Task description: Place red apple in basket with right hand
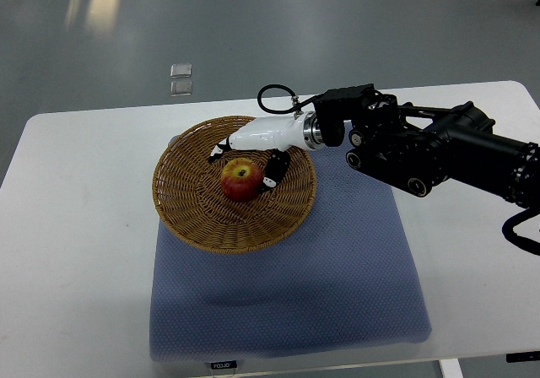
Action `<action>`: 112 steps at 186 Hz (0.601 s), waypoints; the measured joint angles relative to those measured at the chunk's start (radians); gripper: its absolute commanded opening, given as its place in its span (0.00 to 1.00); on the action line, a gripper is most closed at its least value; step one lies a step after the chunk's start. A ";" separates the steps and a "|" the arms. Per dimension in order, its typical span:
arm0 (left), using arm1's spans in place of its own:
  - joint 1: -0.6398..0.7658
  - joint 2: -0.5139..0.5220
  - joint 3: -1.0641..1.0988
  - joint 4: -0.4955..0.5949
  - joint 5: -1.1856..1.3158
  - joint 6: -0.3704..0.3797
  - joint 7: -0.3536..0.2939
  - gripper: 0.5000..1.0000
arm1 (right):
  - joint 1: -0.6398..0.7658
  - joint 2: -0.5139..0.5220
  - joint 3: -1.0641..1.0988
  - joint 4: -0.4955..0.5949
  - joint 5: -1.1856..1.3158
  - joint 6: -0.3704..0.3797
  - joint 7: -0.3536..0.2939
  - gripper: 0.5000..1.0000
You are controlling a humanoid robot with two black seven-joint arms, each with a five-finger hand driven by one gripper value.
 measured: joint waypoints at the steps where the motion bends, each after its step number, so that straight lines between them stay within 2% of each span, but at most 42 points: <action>1: 0.000 0.000 0.000 0.000 0.000 0.000 0.000 1.00 | 0.000 0.000 0.000 0.000 0.000 0.000 0.000 0.77; 32: 0.000 0.000 0.000 0.000 0.000 0.000 0.000 1.00 | 0.001 -0.003 0.004 0.000 0.004 -0.001 0.000 0.82; 68: 0.000 0.000 0.000 0.000 0.000 0.000 0.000 1.00 | 0.011 -0.026 0.024 0.000 0.018 0.002 0.003 0.83; 112: 0.000 0.000 0.000 0.000 0.000 0.000 0.000 1.00 | 0.007 -0.112 0.115 0.000 0.081 0.003 0.005 0.84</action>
